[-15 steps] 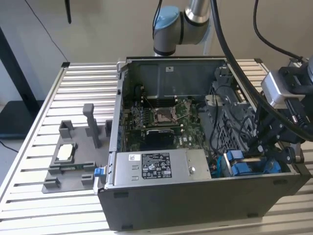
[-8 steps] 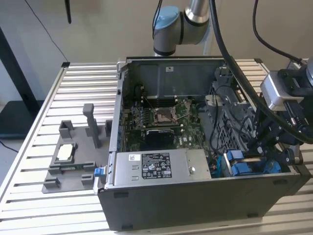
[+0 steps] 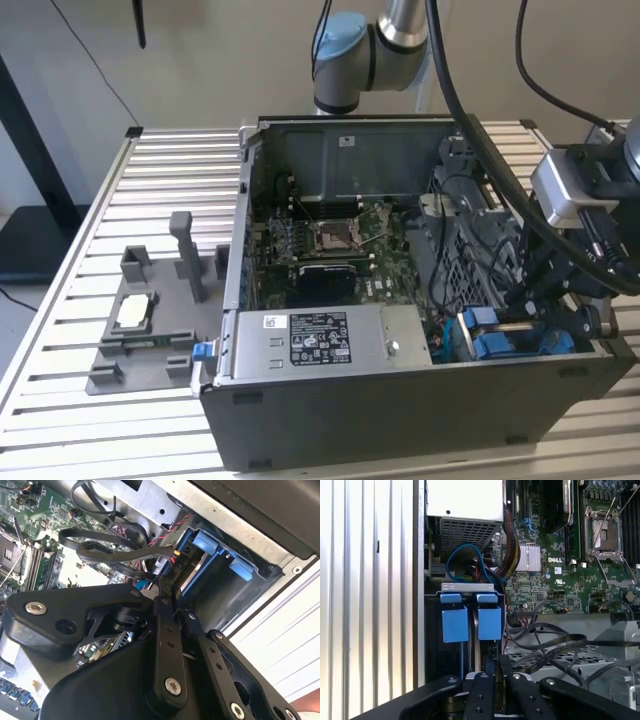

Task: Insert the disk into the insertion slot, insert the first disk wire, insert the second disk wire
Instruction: 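Insert the second disk wire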

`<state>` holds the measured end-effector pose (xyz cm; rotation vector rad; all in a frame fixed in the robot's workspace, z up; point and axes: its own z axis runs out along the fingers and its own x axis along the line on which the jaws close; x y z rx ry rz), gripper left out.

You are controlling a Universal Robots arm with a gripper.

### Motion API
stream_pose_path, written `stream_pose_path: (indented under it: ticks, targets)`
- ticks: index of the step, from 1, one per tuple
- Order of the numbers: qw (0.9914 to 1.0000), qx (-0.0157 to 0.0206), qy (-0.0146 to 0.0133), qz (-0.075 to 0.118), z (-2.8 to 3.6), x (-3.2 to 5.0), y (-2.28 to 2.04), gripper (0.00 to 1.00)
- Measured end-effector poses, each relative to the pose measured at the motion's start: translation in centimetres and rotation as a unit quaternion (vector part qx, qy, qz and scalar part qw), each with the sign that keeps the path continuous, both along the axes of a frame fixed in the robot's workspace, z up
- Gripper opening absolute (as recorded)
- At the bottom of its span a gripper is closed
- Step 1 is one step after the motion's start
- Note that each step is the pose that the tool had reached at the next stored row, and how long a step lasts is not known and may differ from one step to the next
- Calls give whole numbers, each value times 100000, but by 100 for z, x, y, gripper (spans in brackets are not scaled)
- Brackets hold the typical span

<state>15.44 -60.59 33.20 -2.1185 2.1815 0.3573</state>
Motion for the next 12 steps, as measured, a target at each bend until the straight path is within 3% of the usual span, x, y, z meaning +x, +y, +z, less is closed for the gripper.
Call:
stream_pose_path:
  ticks: [12]
  targets:
    - [100000, 4, 1, 1, -1, 0, 0, 16]
